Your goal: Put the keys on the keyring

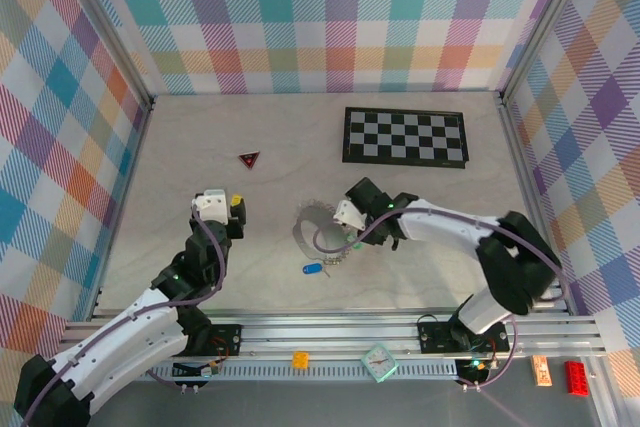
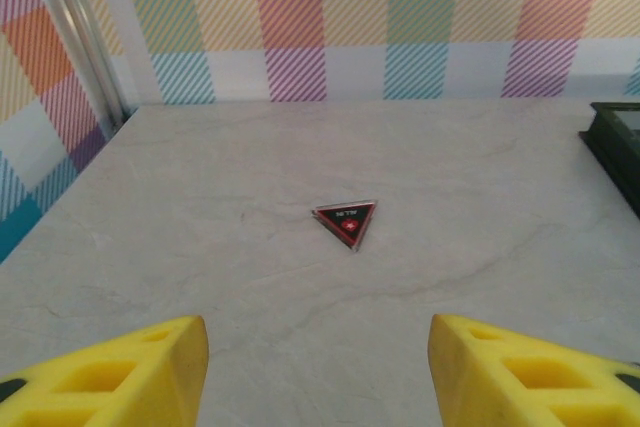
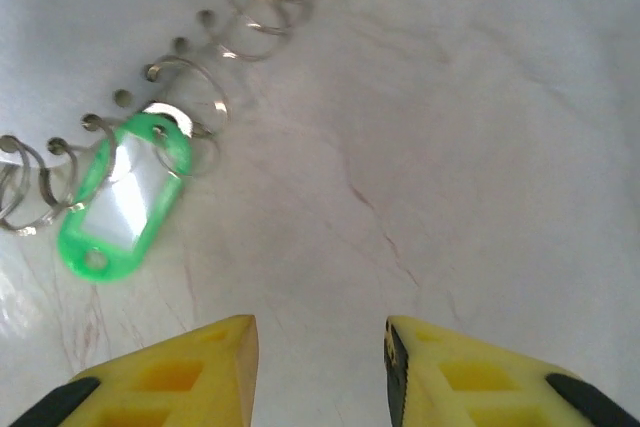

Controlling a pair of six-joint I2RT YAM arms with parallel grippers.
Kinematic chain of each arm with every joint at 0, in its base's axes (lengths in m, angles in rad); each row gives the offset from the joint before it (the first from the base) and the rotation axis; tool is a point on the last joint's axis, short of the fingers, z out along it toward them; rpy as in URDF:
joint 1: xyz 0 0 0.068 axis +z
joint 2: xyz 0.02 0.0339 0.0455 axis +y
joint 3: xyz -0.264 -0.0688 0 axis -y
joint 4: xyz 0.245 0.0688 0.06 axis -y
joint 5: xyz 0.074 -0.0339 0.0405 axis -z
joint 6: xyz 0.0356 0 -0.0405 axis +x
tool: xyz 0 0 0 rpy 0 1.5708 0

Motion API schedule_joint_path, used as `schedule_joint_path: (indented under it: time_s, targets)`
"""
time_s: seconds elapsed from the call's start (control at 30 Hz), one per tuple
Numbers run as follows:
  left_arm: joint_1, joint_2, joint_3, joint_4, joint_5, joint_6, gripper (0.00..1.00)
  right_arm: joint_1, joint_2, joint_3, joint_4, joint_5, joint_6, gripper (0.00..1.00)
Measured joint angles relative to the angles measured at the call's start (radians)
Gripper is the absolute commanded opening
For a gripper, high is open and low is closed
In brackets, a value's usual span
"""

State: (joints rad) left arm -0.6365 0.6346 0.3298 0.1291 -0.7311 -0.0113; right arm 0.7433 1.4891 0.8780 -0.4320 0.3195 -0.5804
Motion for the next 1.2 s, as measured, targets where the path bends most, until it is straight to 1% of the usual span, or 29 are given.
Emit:
schedule_joint_path:
  time_s: [0.03, 0.1, 0.17, 0.23, 0.3, 0.37, 0.47, 0.53, 0.57, 0.6, 0.67, 0.77, 0.87, 0.97, 1.1, 1.2]
  targets:
    - [0.013, 0.013, 0.0, 0.01, 0.0, 0.0, 0.61, -0.027, -0.051, -0.022, 0.029, -0.016, 0.022, 0.4]
    - [0.043, 0.043, 0.0, 0.033, 0.008, 0.001, 0.61, -0.112, -0.165, -0.082, 0.111, -0.061, 0.079, 0.43]
    - [0.074, 0.086, 0.0, 0.06, 0.014, 0.004, 0.61, -0.233, -0.286, -0.169, 0.235, -0.112, 0.156, 0.43]
    - [0.097, 0.134, 0.0, 0.09, 0.012, 0.016, 0.61, -0.34, -0.37, -0.256, 0.353, -0.153, 0.222, 0.44]
    - [0.117, 0.176, 0.0, 0.124, 0.012, 0.032, 0.62, -0.434, -0.43, -0.356, 0.488, -0.186, 0.29, 0.48]
    - [0.152, 0.221, -0.002, 0.169, 0.019, 0.047, 0.63, -0.492, -0.452, -0.443, 0.613, -0.21, 0.343, 0.51]
    - [0.224, 0.298, -0.002, 0.235, 0.063, 0.057, 0.63, -0.549, -0.412, -0.507, 0.763, -0.229, 0.382, 0.53]
    - [0.263, 0.358, -0.005, 0.281, 0.085, 0.057, 0.63, -0.583, -0.337, -0.515, 0.867, -0.239, 0.399, 0.55]
    - [0.28, 0.391, -0.008, 0.304, 0.095, 0.057, 0.63, -0.596, -0.284, -0.515, 0.93, -0.242, 0.408, 0.54]
    - [0.296, 0.425, -0.011, 0.327, 0.106, 0.056, 0.63, -0.603, -0.244, -0.515, 0.972, -0.242, 0.414, 0.53]
    - [0.328, 0.493, -0.02, 0.373, 0.136, 0.049, 0.62, -0.62, -0.171, -0.515, 1.028, -0.243, 0.432, 0.53]
    - [0.369, 0.586, -0.027, 0.434, 0.192, 0.045, 0.6, -0.64, -0.101, -0.534, 1.14, -0.252, 0.445, 0.54]
    - [0.396, 0.645, -0.026, 0.481, 0.25, 0.049, 0.61, -0.658, -0.026, -0.549, 1.246, -0.273, 0.47, 0.54]
    - [0.426, 0.684, -0.024, 0.532, 0.306, 0.052, 0.61, -0.676, 0.038, -0.546, 1.284, -0.294, 0.491, 0.54]
    - [0.458, 0.742, -0.024, 0.627, 0.375, 0.057, 0.61, -0.71, 0.041, -0.528, 1.283, -0.343, 0.511, 0.54]
    - [0.472, 0.83, -0.023, 0.719, 0.415, 0.061, 0.62, -0.729, 0.041, -0.507, 1.284, -0.375, 0.522, 0.55]
